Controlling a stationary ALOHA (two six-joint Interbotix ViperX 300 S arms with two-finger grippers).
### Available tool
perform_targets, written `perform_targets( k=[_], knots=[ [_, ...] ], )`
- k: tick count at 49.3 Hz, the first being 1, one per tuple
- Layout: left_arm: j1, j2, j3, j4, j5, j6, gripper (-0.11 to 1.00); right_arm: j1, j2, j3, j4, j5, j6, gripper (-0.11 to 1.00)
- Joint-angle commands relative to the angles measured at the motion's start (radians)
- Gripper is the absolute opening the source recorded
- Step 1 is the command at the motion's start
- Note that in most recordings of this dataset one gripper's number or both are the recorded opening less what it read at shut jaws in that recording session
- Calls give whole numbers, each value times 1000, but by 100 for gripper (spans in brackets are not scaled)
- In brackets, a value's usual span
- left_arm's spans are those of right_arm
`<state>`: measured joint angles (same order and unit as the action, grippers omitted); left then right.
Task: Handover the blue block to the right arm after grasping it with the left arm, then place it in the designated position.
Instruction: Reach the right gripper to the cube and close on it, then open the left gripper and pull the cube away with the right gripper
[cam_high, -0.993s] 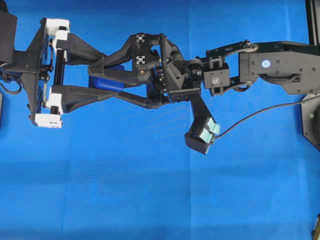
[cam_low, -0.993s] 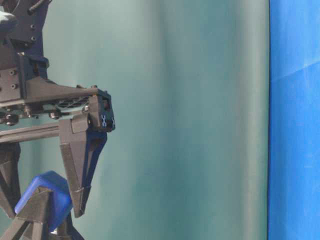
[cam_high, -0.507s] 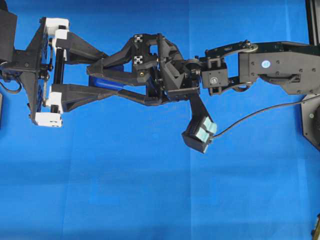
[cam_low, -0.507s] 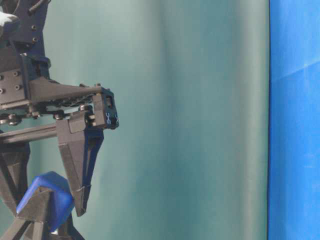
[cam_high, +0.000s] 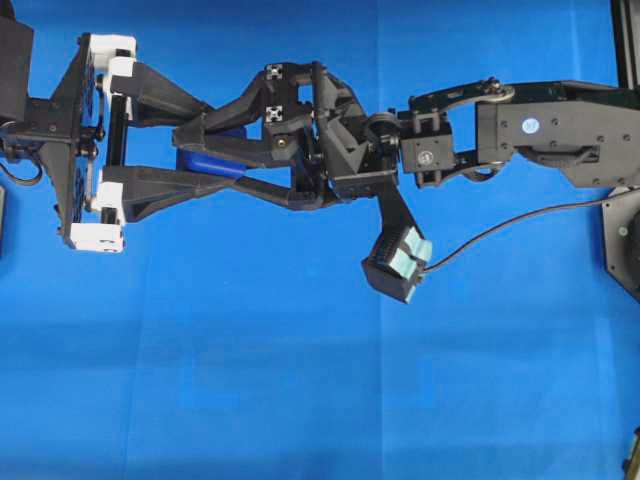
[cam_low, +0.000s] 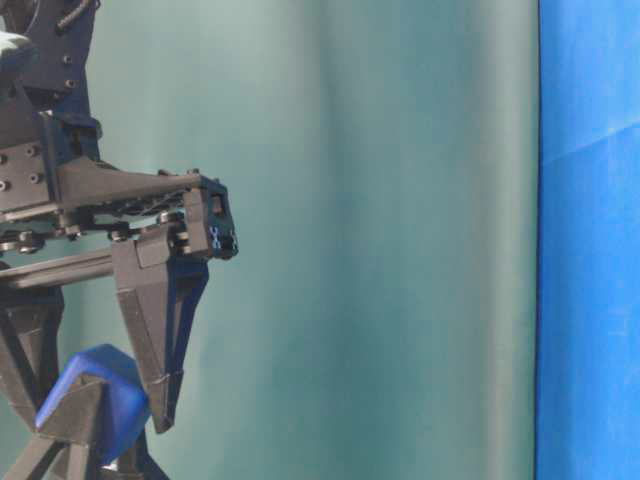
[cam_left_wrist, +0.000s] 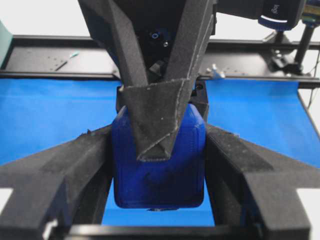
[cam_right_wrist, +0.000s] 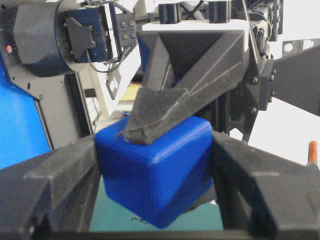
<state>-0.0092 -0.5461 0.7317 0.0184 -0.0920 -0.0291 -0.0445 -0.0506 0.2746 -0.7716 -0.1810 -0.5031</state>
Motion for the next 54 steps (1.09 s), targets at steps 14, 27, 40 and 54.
perform_targets(
  k=[14,27,40,54],
  knots=[
    [-6,-11,-15,2,-5,-20,68,-6,-14,-29,6,-3,12,56],
    [-6,-14,-15,0,-6,-21,93,-6,-15,-28,11,0,12,56],
    [-6,-20,-11,0,-11,-21,93,-3,-52,12,21,29,12,56],
    [-5,-21,-11,0,-11,-20,93,0,-170,126,38,31,12,56]
  ],
)
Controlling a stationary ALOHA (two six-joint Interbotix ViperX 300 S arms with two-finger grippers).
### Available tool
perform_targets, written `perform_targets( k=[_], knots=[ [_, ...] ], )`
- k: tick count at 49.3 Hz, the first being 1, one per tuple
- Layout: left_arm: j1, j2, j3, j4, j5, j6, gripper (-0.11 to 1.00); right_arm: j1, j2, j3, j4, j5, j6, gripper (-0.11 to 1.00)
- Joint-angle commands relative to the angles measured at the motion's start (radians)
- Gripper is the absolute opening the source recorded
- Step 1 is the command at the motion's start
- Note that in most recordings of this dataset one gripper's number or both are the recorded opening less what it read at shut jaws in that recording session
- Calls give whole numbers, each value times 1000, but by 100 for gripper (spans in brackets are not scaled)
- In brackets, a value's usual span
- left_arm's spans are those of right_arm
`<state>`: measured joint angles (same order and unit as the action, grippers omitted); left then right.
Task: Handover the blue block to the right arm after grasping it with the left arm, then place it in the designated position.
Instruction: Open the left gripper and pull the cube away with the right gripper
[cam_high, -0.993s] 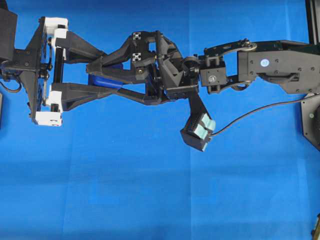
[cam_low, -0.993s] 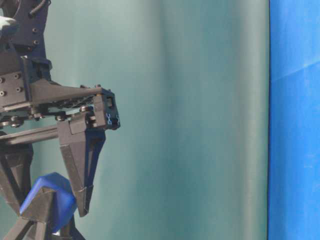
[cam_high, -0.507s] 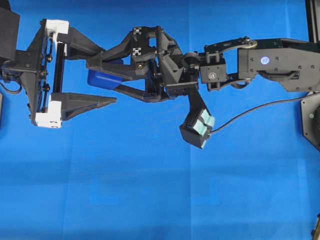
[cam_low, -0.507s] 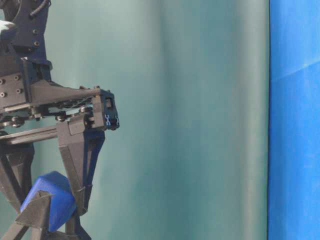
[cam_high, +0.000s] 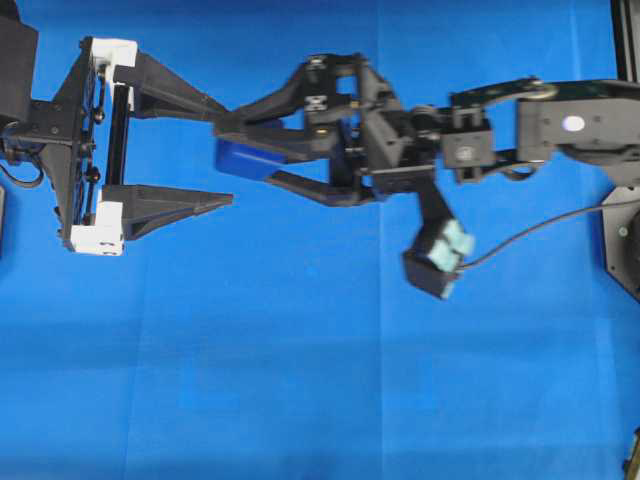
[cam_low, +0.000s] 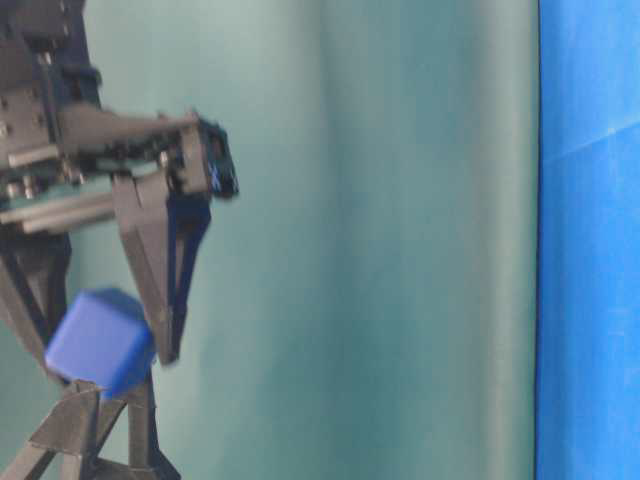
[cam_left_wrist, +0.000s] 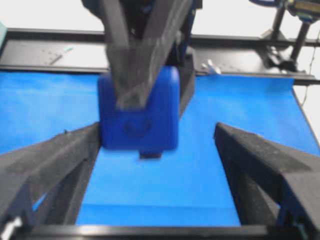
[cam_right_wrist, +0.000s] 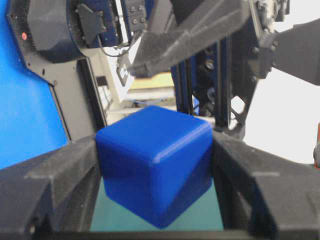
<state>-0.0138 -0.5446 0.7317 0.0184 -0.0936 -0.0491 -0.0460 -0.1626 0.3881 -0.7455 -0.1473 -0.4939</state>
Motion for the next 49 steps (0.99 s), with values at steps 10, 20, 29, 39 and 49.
perform_targets(
  k=[10,20,29,39,49],
  knots=[
    [0,-23,-11,0,-9,-2,93,2,-149,95,31,-3,3,56],
    [0,-23,-9,0,-9,0,93,8,-224,156,38,32,3,56],
    [0,-23,-9,0,-8,0,93,20,-261,184,40,67,5,56],
    [0,-23,-9,0,-5,0,93,26,-262,184,84,71,75,56],
    [0,-23,-9,0,-3,0,93,28,-275,186,150,71,284,56]
  ],
)
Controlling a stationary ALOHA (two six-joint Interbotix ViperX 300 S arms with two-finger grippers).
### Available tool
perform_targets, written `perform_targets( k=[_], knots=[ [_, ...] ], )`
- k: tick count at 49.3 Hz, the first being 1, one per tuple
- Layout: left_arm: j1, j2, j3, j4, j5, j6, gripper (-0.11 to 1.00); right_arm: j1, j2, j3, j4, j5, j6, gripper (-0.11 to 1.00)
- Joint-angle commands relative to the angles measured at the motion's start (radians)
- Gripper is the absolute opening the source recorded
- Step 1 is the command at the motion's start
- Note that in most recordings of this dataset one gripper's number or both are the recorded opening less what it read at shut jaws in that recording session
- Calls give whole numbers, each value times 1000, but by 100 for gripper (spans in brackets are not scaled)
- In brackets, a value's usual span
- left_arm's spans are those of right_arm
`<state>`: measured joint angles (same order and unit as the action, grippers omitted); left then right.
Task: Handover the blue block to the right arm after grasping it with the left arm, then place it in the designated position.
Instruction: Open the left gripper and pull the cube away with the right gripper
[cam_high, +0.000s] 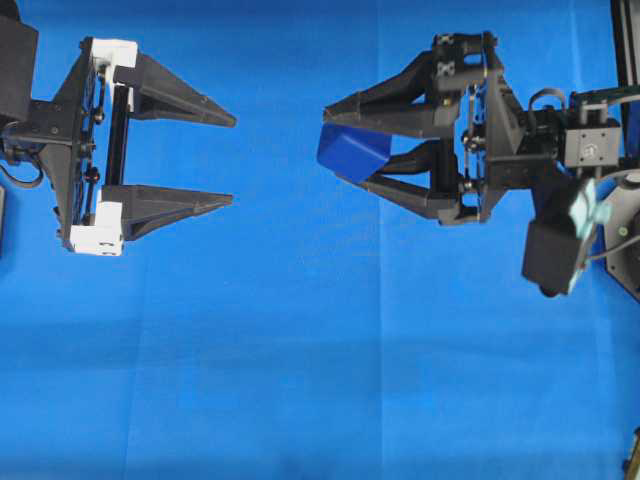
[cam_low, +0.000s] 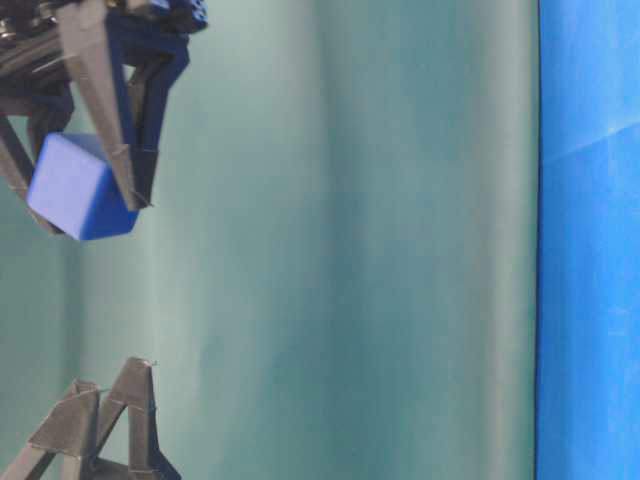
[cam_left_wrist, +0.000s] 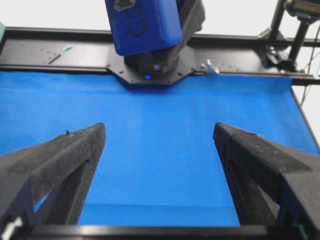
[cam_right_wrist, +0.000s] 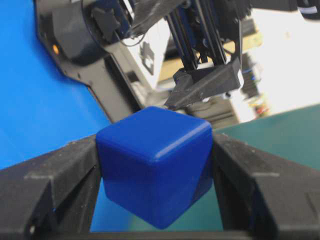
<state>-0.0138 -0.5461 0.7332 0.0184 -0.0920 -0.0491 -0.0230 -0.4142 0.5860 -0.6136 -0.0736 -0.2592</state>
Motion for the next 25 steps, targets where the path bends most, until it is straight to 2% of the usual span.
perform_targets(
  k=[1,8,12,18,21,25],
  knots=[
    [0,-21,-11,0,-5,0,93,5,-23,-12,21,-3,72,56],
    [0,-21,-11,0,-3,0,93,12,-29,-12,49,15,272,56],
    [0,-23,-11,0,-3,0,93,18,-34,-15,67,44,423,56],
    [0,-21,-11,0,-2,0,93,20,-41,-20,71,98,612,56],
    [0,-23,-11,0,-3,0,93,20,-46,-20,71,126,686,56],
    [0,-21,-11,0,-2,0,93,20,-54,-18,69,163,752,56]
  ],
)
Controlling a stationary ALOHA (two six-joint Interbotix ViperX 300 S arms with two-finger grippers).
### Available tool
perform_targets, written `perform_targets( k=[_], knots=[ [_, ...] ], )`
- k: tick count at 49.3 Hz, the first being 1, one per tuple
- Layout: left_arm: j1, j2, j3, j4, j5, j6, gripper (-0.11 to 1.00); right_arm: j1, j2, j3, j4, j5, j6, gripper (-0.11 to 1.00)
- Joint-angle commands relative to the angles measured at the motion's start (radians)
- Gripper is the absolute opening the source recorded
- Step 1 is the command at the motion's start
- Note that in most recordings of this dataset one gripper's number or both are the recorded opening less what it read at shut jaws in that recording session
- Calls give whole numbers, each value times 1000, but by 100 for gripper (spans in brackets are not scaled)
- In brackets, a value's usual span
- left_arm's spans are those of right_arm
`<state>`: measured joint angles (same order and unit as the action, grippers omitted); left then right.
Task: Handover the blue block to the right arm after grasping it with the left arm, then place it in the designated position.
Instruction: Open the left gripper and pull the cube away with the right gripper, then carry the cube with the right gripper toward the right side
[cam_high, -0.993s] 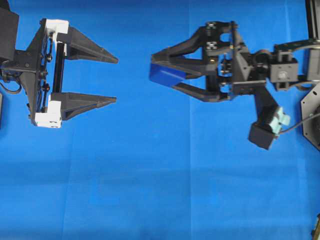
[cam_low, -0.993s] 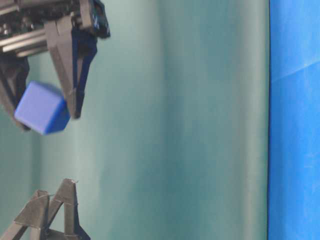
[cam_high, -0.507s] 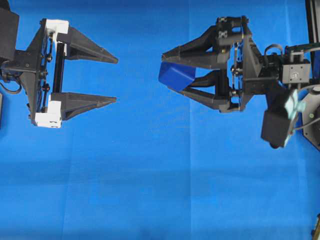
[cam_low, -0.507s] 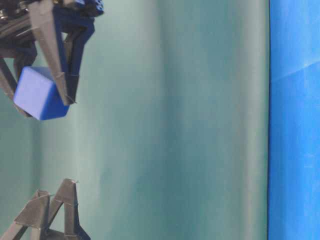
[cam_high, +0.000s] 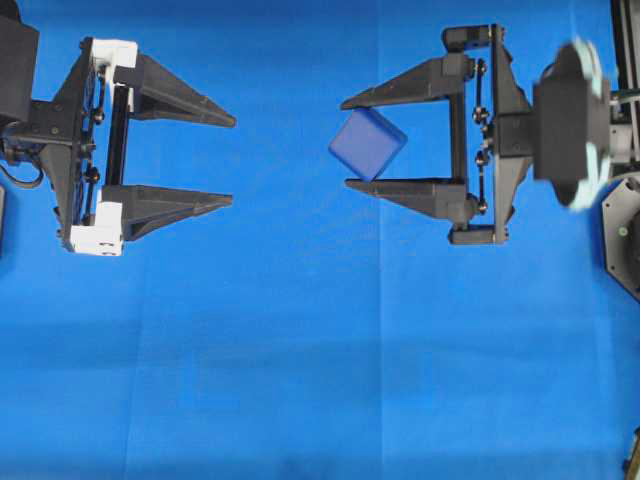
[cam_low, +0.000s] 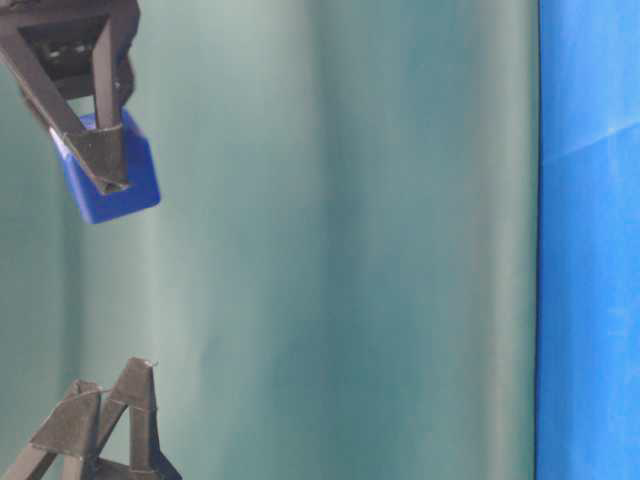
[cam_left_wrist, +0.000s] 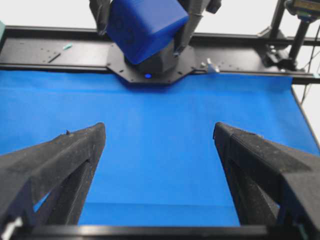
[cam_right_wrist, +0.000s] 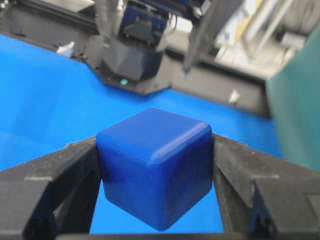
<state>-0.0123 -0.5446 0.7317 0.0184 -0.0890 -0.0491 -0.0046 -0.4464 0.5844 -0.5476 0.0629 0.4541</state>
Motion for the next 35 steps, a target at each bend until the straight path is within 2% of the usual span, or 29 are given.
perform_targets(
  k=[1,10,35],
  knots=[
    [-2,-23,-9,0,-5,0,93,2,-23,-17,3,35,46,56],
    [-2,-23,-9,0,-5,2,93,9,-32,-15,2,74,60,56],
    [-2,-23,-9,0,-2,0,93,26,-32,-18,3,78,63,56]
  ],
)
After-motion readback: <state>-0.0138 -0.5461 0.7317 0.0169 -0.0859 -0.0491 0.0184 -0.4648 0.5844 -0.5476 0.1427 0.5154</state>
